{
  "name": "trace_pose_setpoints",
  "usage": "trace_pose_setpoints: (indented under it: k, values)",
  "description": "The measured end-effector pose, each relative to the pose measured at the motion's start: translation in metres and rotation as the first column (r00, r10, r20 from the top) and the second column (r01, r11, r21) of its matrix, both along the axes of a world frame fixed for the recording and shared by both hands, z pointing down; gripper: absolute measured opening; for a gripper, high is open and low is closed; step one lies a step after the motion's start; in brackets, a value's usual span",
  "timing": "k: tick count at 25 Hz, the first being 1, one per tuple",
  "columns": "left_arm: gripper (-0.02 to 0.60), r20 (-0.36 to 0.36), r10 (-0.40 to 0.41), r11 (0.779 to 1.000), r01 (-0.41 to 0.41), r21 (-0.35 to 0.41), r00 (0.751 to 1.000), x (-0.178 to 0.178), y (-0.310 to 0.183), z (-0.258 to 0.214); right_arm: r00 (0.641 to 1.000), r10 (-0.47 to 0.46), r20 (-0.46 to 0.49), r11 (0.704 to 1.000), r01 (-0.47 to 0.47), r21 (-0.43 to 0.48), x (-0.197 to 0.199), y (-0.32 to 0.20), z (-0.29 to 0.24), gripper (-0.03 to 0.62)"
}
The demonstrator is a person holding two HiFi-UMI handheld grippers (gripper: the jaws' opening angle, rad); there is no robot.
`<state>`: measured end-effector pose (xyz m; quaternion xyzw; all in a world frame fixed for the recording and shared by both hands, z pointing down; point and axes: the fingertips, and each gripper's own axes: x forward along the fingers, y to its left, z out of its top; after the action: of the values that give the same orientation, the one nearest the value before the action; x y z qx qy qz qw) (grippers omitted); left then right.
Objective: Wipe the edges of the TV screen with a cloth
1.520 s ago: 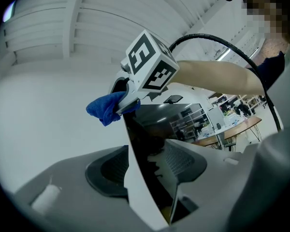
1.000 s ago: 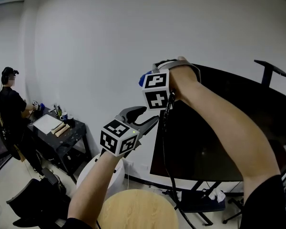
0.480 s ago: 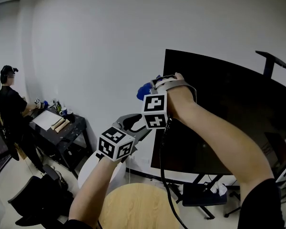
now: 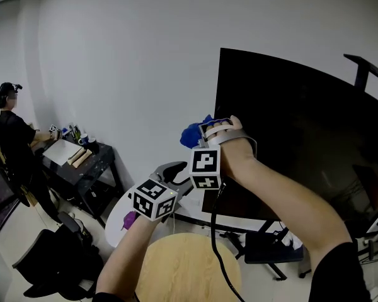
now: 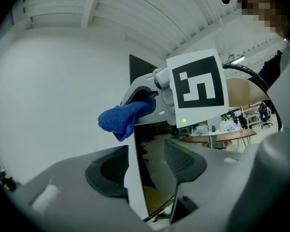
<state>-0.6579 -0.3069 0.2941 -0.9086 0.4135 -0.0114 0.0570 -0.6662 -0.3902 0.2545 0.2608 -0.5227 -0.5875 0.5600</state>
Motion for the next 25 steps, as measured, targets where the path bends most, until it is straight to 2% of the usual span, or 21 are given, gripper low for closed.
trace_pose_setpoints:
  k: [12,25]
  values:
    - [0.222,-0.031,0.021,0.996,-0.024,-0.092,0.999,0.003,-0.009,0.07,0.999,-0.03,0.035,1.0,0.031,-0.006,0.001,-0.002,0.083,0.141]
    - [0.23,0.001,0.03,0.982,-0.03,-0.186,1.0,-0.003,-0.014,0.153,0.997,-0.061,0.041,0.996,0.063,-0.056,0.007,0.005,0.187,0.141]
